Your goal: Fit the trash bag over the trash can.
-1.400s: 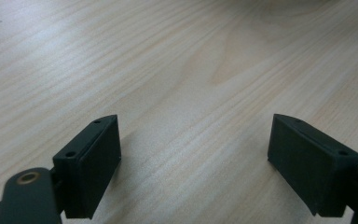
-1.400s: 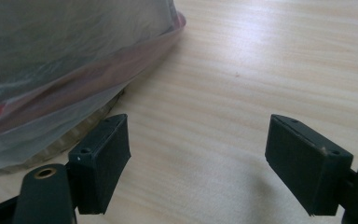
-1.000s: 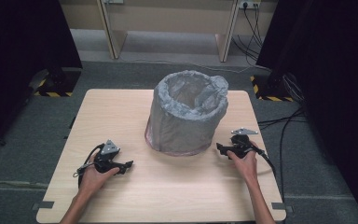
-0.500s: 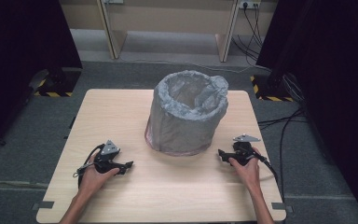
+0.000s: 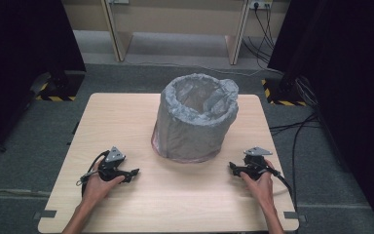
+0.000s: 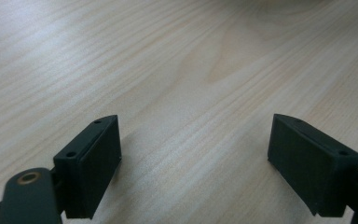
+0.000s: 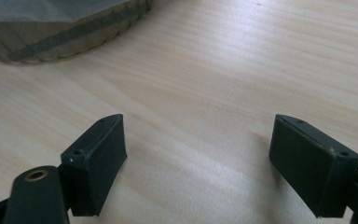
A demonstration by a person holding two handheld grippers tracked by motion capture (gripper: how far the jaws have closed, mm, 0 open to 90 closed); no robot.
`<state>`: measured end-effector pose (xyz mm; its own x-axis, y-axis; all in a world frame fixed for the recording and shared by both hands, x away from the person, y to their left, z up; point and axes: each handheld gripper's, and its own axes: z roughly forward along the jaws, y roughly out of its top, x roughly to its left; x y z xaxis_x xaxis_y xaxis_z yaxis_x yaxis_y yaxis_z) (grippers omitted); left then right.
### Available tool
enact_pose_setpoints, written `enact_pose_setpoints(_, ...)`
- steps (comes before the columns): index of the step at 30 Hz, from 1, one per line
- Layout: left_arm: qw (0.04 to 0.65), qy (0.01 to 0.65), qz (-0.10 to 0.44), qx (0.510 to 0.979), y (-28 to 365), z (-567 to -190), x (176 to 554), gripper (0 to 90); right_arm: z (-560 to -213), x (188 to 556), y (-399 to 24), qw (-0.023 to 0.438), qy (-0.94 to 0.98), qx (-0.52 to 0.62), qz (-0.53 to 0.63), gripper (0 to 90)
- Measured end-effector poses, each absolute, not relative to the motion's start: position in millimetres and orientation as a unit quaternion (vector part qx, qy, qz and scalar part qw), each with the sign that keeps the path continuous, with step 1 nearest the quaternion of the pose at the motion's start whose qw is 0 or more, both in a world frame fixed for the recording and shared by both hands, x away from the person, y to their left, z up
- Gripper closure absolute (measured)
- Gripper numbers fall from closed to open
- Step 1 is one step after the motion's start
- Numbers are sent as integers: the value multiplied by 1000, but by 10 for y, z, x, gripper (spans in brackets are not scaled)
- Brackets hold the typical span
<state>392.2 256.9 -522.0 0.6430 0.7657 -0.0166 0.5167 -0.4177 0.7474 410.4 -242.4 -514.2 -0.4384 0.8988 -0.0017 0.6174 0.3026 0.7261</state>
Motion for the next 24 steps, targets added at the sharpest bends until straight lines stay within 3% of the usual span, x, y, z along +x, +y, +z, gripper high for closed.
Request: enact_pose_setpoints(24, 374, 388, 166, 826, 2570, -5220, 3917, 163, -5147, 3887, -2450, 208, 784, 481, 334, 155)
